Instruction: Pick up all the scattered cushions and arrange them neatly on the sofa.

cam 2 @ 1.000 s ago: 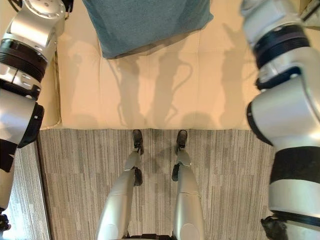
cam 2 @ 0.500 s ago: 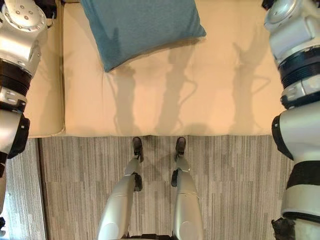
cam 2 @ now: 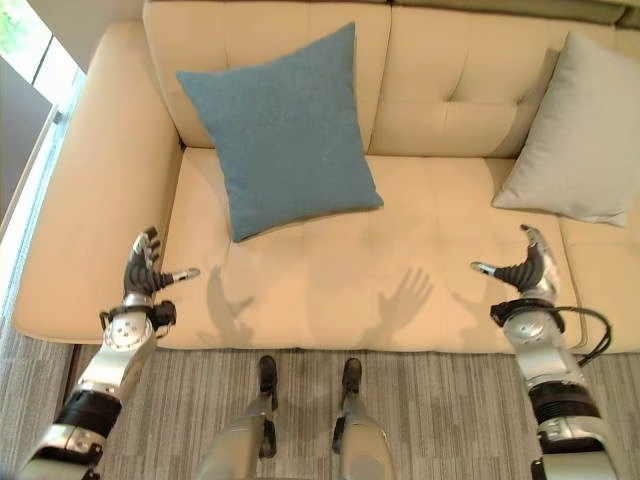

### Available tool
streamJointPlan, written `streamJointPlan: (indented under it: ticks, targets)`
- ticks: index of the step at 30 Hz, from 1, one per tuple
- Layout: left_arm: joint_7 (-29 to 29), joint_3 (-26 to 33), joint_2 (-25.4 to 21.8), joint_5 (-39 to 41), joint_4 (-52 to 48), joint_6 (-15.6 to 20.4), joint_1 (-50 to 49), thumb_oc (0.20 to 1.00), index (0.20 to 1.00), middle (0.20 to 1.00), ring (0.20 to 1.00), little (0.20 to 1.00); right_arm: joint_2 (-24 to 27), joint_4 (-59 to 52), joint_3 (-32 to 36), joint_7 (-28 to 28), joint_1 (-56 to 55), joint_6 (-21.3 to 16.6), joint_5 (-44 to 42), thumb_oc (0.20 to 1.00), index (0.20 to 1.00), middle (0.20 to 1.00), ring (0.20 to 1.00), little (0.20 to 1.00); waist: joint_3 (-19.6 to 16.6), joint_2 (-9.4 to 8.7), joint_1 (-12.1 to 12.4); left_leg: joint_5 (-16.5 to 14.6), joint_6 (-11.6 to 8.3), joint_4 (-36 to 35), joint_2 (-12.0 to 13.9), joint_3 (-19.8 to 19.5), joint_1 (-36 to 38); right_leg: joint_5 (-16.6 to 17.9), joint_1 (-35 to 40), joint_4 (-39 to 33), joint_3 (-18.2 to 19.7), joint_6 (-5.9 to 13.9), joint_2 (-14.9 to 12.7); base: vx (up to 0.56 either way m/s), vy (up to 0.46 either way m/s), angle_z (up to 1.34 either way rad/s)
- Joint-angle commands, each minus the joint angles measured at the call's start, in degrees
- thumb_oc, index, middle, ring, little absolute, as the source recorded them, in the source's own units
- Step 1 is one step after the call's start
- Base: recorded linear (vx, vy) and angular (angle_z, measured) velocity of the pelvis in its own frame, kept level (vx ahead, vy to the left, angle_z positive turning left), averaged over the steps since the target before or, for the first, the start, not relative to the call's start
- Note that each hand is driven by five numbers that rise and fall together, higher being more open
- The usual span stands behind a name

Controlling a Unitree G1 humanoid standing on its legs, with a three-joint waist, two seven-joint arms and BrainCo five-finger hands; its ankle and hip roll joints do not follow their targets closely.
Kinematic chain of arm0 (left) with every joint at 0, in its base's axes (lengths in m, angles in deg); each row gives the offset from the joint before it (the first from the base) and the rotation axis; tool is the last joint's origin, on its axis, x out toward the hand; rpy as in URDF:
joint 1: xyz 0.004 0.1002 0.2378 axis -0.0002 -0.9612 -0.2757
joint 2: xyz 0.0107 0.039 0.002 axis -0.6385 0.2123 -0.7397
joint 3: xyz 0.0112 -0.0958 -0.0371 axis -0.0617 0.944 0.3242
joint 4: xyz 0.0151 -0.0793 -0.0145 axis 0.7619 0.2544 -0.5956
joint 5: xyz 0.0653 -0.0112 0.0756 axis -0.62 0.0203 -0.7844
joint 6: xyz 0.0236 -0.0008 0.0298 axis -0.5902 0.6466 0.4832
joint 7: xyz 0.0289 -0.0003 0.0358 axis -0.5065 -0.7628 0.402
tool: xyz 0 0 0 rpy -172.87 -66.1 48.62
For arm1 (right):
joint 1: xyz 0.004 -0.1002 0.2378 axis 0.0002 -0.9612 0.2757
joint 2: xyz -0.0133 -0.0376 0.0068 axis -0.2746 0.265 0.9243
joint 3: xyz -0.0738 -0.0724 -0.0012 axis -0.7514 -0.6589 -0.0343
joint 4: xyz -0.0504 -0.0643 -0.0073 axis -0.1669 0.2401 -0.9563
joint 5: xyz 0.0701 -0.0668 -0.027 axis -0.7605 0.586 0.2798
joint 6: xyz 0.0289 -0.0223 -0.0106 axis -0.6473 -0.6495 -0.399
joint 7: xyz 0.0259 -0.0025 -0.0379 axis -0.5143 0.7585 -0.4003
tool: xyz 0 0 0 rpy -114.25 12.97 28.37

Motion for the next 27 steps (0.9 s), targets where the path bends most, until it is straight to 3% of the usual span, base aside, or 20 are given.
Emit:
streamJointPlan:
  ticks: [1,10,16,20,23,25,27]
  targets:
    - [3.66,2.13,-0.04,-3.78,5.93,0.92,-4.92,1.0,1.0,1.0,1.0,1.0,-1.29,3.28,1.52,1.48,-4.56,-3.36,1.64,1.0,1.0,1.0,1.0,1.0,-4.63,-1.59,1.4,-9.14,-1.98,2.45,0.45,0.43,2.13,-6.93,1.02,1.99,-0.07,3.31,-2.5,0.0,0.0,0.0]
    - [6.14,2.01,4.29,-4.36,13.62,0.05,-11.38,1.0,1.0,1.0,1.0,1.0,-7.86,4.93,-2.32,3.65,-9.56,-4.38,3.65,1.0,1.0,1.0,1.0,1.0,-7.85,-2.03,2.73,-10.57,-1.91,1.55,1.26,0.53,8.61,-9.5,6.91,2.38,-0.72,2.93,-1.3,0.04,-0.025,0.05]
    - [7.04,-1.12,4.27,-6.01,12.45,0.46,-10.77,1.0,1.0,1.0,1.0,1.0,-10.43,4.34,-3.83,4.09,-10.55,-5.05,2.71,1.0,1.0,1.0,1.0,1.0,-8.96,-1.93,2.77,-11.18,-2.59,1.73,2.74,0.27,11.78,-11.79,9.61,3.45,-0.28,2.04,0.35,0.03,-0.084,-0.01]
    - [8.41,-6.23,4.5,-8.21,9.74,0.72,-10.1,1.0,1.0,1.0,1.0,1.0,-11.52,0.67,-5.96,4.98,-10.74,-6.2,1.11,1.0,1.0,1.0,1.0,1.0,-6.84,-2.73,2.55,-14.04,-3.26,14.78,4.65,-0.55,10.36,-15.85,13.15,7.27,1.07,-0.63,2.15,0.02,-0.181,0.05]
    - [9.86,-8.82,6.57,-6.53,9.45,0.61,-10.8,1.0,1.0,1.0,1.0,1.0,-11.37,-2.0,-6.28,5.87,-11.47,-6.64,0.29,1.0,1.0,1.0,1.0,1.0,-5.17,-3.12,2.78,-10.88,-3.94,25.4,5.62,-2.34,4.62,-17.37,14.96,7.82,0.91,-2.58,3.07,0.0,-0.076,0.09]
    - [10.76,-11.28,7.34,-6.75,9.65,0.32,-10.41,1.0,1.0,1.0,1.0,1.0,-11.13,-3.16,-6.66,5.96,-10.86,-6.65,-0.32,1.0,1.0,1.0,1.0,1.0,-5.63,-3.62,3.0,-11.76,-3.38,20.44,5.13,-1.27,2.22,-17.8,14.52,7.91,0.14,-2.1,2.74,0.11,0.043,0.16]
    - [10.66,-12.29,7.28,-7.19,9.21,0.31,-10.05,1.0,1.0,1.0,1.0,1.0,-11.13,-3.34,-7.08,5.66,-10.45,-6.47,-0.73,1.0,1.0,1.0,1.0,1.0,-5.86,-3.66,3.59,-9.99,-3.4,16.23,4.53,-1.91,0.38,-18.36,14.54,7.91,0.25,-1.85,3.21,0.13,0.068,0.26]
